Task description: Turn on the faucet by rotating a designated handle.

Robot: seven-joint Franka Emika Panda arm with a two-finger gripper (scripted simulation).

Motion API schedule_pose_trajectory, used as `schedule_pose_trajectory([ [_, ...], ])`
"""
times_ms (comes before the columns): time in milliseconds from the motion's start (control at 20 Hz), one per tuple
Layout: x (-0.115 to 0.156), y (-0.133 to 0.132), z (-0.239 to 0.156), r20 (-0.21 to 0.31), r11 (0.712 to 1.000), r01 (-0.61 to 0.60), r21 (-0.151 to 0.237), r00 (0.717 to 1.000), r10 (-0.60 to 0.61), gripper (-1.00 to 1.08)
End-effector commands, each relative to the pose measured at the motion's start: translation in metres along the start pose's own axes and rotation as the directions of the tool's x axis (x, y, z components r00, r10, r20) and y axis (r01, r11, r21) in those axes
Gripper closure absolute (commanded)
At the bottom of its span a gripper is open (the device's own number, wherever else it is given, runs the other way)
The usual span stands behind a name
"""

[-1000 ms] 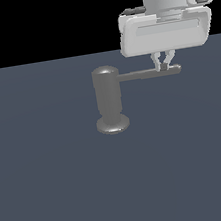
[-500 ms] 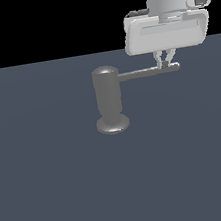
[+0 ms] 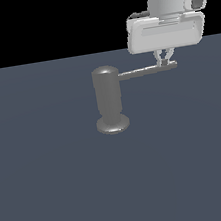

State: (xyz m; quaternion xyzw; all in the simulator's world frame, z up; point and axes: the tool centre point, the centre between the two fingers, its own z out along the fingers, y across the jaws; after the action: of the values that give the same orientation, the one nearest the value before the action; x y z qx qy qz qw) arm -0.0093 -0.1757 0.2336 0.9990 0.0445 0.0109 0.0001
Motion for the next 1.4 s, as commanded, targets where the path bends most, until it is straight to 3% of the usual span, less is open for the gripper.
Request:
schedule_pose_trajectory([
  [0,0.0,0.015,0.009,0.015,1.0,-0.019,-0.001,1.0,0.019,1.08],
  [600,0.025,0.04,0.013,0.021,1.0,-0.026,0.001,0.999,0.026,1.08],
  [650,0.025,0.04,0.013,0.021,1.0,-0.026,0.001,0.999,0.026,1.08],
  [700,0.035,0.019,0.0,-0.001,1.0,0.007,0.004,1.0,-0.007,1.08],
  [1350,0.073,0.017,0.004,0.005,1.0,-0.001,0.003,1.0,0.001,1.08],
])
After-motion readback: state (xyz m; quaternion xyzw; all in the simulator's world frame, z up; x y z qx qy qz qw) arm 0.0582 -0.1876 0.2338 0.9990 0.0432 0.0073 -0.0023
